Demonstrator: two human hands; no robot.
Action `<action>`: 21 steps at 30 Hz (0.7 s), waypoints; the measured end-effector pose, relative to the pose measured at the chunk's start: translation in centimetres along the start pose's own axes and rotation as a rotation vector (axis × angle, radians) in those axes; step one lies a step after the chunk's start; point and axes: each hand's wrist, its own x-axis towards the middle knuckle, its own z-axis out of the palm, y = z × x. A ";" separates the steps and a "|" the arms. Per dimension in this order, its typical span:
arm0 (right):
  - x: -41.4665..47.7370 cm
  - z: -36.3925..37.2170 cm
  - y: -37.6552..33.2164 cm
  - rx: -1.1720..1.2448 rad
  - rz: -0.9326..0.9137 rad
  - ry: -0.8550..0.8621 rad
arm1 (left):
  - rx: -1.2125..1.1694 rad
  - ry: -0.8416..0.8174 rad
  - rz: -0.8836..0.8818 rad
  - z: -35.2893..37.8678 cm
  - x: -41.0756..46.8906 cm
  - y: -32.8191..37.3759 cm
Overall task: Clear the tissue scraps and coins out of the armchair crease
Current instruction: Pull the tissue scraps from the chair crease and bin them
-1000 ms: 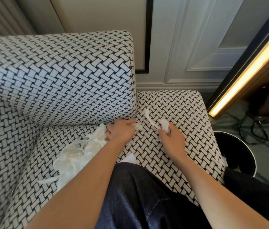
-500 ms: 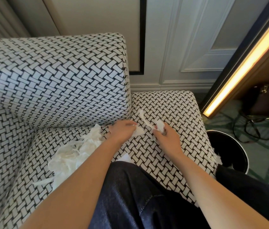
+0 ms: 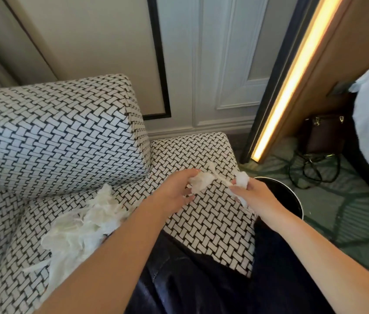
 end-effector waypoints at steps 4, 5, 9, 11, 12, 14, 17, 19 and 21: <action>-1.7 -5.1 1.5 0.057 0.022 0.089 | -0.032 -0.054 -0.045 5.3 0.3 -0.8; -1.9 -6.1 2.0 0.059 0.024 0.106 | -0.036 -0.070 -0.056 6.5 0.3 -1.1; -2.7 -10.0 4.2 0.078 0.078 0.153 | -0.077 -0.116 -0.087 11.6 0.6 -1.9; -2.6 -11.3 5.5 0.115 0.109 0.168 | -0.069 -0.127 -0.080 13.8 0.7 -2.0; -2.6 -11.8 6.1 0.136 0.135 0.180 | -0.067 -0.134 -0.073 14.7 0.8 -2.0; -2.3 -12.4 7.3 0.187 0.186 0.184 | -0.079 -0.155 -0.055 15.9 0.8 -1.9; -1.6 -13.1 9.1 0.297 0.250 0.193 | -0.076 -0.189 -0.023 16.8 1.1 -2.1; -1.0 -13.3 9.9 0.401 0.288 0.208 | -0.068 -0.190 -0.004 16.7 1.3 -2.3; -0.5 -13.2 10.2 0.487 0.326 0.221 | -0.055 -0.191 0.007 16.4 1.3 -2.4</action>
